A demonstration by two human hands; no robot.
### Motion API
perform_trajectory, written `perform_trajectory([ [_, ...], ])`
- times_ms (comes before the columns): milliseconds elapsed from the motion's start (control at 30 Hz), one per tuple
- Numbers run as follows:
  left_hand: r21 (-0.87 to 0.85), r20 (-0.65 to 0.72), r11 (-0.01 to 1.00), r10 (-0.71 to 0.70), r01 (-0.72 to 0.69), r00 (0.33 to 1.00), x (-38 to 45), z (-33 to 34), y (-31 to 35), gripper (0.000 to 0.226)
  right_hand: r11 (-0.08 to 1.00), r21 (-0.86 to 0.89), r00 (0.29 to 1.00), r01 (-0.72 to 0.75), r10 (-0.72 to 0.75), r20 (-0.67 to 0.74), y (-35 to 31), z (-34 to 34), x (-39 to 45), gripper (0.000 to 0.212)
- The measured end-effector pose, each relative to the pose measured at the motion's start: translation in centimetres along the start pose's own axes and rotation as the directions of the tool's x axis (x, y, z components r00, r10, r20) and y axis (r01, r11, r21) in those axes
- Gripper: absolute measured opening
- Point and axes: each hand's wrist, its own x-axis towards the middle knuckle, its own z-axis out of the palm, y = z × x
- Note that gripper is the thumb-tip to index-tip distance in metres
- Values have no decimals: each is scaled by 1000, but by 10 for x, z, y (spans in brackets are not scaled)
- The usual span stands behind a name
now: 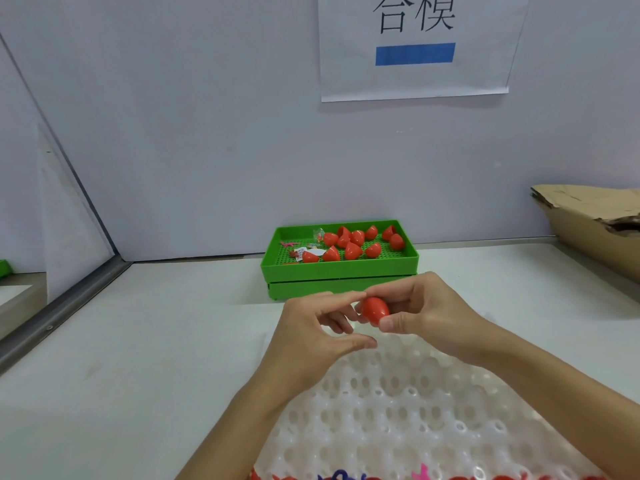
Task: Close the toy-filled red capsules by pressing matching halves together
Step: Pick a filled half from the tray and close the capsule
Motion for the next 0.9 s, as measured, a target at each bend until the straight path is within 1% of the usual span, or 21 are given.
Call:
perform_trajectory([
  [133, 5, 4, 1000, 0, 0, 1000, 0, 1, 2, 56, 1000, -27, 999, 12, -11, 33, 0, 0, 0, 41],
  [267, -4, 17, 1000, -11, 11, 1000, -1, 1, 1, 54, 999, -4, 998, 37, -36, 54, 1, 1, 0, 48],
  [300, -1, 18, 1000, -10, 10, 1000, 0, 1, 0, 53, 999, 14, 998, 42, -43, 56, 1, 1, -1, 47],
  [433, 4, -2, 1000, -2, 2, 1000, -1, 1, -1, 52, 997, 60, 995, 56, -61, 80, 2, -1, 0, 31],
  [533, 19, -27, 1000, 16, -15, 1000, 0, 1, -1, 52, 996, 85, 993, 42, -51, 103, 3, -4, 2, 30],
  [633, 33, -44, 999, 45, -44, 998, 1, 1, 0, 52, 997, 70, 993, 38, -46, 109, 2, -1, 2, 30],
  [700, 29, -59, 998, 51, -49, 997, 0, 1, -1, 43, 999, 30, 994, 38, -41, 104, 1, 3, 1, 27],
  [767, 32, -43, 999, 42, -40, 998, 0, 0, -3, 30, 999, -5, 994, 38, -37, 104, 0, 5, 1, 31],
  [833, 27, -15, 1000, 5, -4, 1000, 0, -1, -3, 20, 999, -13, 993, 35, -33, 110, -1, 5, 1, 37],
  [900, 3, -18, 999, -44, 44, 999, 1, -1, -3, 16, 999, -20, 992, 37, -34, 123, -3, 4, 0, 37],
])
